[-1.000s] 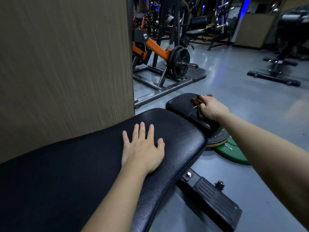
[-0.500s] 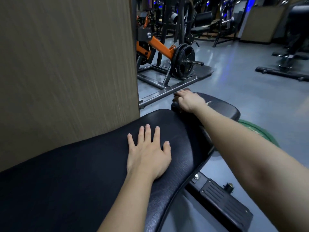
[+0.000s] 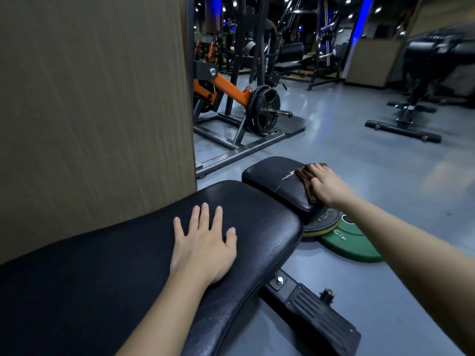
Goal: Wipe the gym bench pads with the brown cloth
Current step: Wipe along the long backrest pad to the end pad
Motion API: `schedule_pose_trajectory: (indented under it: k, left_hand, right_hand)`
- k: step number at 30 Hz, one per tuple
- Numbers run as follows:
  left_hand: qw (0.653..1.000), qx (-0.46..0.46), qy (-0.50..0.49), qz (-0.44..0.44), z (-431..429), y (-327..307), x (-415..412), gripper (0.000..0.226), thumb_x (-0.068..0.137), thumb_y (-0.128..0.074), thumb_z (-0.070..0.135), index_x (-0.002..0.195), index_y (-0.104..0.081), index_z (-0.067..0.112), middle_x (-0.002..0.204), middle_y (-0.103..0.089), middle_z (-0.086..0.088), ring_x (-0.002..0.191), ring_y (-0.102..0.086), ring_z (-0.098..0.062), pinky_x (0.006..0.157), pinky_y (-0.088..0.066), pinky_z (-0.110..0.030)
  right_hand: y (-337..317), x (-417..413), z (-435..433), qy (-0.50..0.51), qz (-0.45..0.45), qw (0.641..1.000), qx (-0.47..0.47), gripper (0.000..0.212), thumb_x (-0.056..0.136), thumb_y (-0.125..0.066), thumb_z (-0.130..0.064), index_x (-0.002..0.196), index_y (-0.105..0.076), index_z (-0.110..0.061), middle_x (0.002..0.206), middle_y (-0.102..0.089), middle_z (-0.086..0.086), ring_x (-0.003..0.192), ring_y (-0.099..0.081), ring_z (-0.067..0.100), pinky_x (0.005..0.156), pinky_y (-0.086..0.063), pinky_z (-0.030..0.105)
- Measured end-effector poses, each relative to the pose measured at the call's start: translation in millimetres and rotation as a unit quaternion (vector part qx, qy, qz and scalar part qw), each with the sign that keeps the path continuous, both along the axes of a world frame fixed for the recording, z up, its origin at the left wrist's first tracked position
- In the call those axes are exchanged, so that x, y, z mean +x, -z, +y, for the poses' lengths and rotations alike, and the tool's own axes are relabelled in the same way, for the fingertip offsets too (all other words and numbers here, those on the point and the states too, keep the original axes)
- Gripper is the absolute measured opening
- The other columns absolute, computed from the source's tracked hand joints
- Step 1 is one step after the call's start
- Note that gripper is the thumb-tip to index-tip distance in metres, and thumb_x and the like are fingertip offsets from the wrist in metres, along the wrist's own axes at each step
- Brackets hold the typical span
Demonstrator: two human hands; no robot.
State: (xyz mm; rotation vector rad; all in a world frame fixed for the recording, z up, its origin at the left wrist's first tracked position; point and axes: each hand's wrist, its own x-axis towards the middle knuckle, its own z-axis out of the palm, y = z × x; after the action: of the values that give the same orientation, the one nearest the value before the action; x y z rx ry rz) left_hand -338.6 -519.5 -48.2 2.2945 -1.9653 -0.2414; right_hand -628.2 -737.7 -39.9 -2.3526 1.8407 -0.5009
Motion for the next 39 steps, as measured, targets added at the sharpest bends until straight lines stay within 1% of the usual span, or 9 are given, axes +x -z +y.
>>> schedule_pose_trajectory:
  k: [3,8,14,18,22,26,29,32,39]
  left_hand:
    - [1.0,-0.007,-0.002,-0.006,-0.7,1.8,0.7,0.066,0.1,-0.005,0.054,0.159,0.01,0.029,0.167,0.016,0.0,0.153,0.02,-0.017,0.122,0.011,-0.054]
    - [1.0,-0.024,-0.004,0.0,-3.1,5.1,-1.0,0.066,0.1,-0.006,0.054,0.159,0.009,0.029,0.168,0.015,0.0,0.153,0.019,-0.017,0.122,0.011,-0.053]
    - [1.0,-0.021,-0.005,0.002,-3.0,4.1,0.9,0.065,0.101,-0.008,0.054,0.159,0.007,0.03,0.168,0.013,0.0,0.153,0.017,-0.017,0.122,0.011,-0.053]
    - [1.0,-0.012,-0.004,0.006,-1.4,2.1,0.1,0.066,0.1,-0.007,0.055,0.159,0.007,0.031,0.168,0.013,0.001,0.153,0.017,-0.016,0.122,0.012,-0.052]
    - [1.0,-0.014,-0.001,0.011,2.4,1.1,-0.1,0.065,0.1,-0.006,0.055,0.159,0.007,0.03,0.168,0.013,0.001,0.153,0.019,-0.015,0.122,0.012,-0.052]
    - [1.0,-0.015,-0.003,0.01,2.8,-0.1,-0.8,0.065,0.101,-0.006,0.055,0.159,0.008,0.03,0.168,0.014,0.001,0.152,0.019,-0.014,0.122,0.012,-0.052]
    - [1.0,-0.017,-0.005,0.008,1.8,0.5,-2.2,0.065,0.1,-0.007,0.055,0.159,0.008,0.03,0.168,0.014,0.001,0.153,0.019,-0.014,0.122,0.012,-0.051]
    - [1.0,-0.021,-0.007,0.004,1.0,1.7,-2.5,0.065,0.1,-0.008,0.055,0.159,0.007,0.031,0.168,0.014,0.002,0.153,0.019,-0.014,0.122,0.011,-0.051]
    - [1.0,-0.021,-0.01,0.0,-1.4,3.6,-1.6,0.066,0.1,-0.009,0.055,0.16,0.006,0.031,0.168,0.012,0.002,0.153,0.018,-0.014,0.122,0.011,-0.051]
  right_hand:
    - [-8.5,28.7,-38.2,0.069,0.042,0.997,0.023,0.05,0.097,-0.022,-0.042,0.138,-0.042,-0.022,0.151,-0.042,0.005,0.139,-0.034,0.025,0.111,-0.021,0.056]
    - [-12.0,95.7,-86.8,0.053,0.061,0.995,0.052,0.054,0.096,-0.025,-0.039,0.143,-0.039,-0.019,0.155,-0.036,0.006,0.143,-0.029,0.026,0.114,-0.02,0.052]
    - [-15.6,160.5,-44.1,-0.145,0.07,0.986,0.041,0.049,0.09,-0.036,-0.027,0.136,-0.054,-0.025,0.149,-0.046,0.002,0.14,-0.034,0.021,0.115,-0.024,0.037]
    - [-10.6,132.8,8.5,-0.21,0.038,0.976,0.034,0.056,0.097,-0.039,-0.015,0.152,-0.034,-0.02,0.162,-0.026,-0.002,0.15,-0.016,0.016,0.122,-0.009,0.038]
    - [0.1,74.6,36.0,-0.179,0.017,0.984,0.007,0.06,0.097,-0.038,-0.017,0.155,-0.027,-0.025,0.162,-0.023,-0.006,0.15,-0.014,0.011,0.123,-0.011,0.04]
    - [-2.6,32.6,8.0,-0.034,0.006,0.999,-0.002,0.054,0.097,-0.039,-0.024,0.151,-0.034,-0.019,0.158,-0.033,0.005,0.146,-0.027,0.021,0.118,-0.02,0.044]
    - [-7.2,33.2,-30.1,0.035,0.013,0.999,0.008,0.048,0.091,-0.037,-0.031,0.138,-0.042,-0.019,0.144,-0.046,0.011,0.135,-0.038,0.029,0.109,-0.031,0.05]
    - [-10.1,56.6,-58.0,0.088,0.002,0.996,0.022,0.05,0.093,-0.031,-0.037,0.139,-0.044,-0.02,0.146,-0.046,0.008,0.136,-0.037,0.028,0.108,-0.03,0.047]
    - [-18.0,129.4,-40.1,-0.052,0.012,0.998,0.042,0.046,0.094,-0.04,-0.04,0.139,-0.046,-0.04,0.15,-0.044,0.0,0.13,-0.047,0.031,0.105,-0.038,0.043]
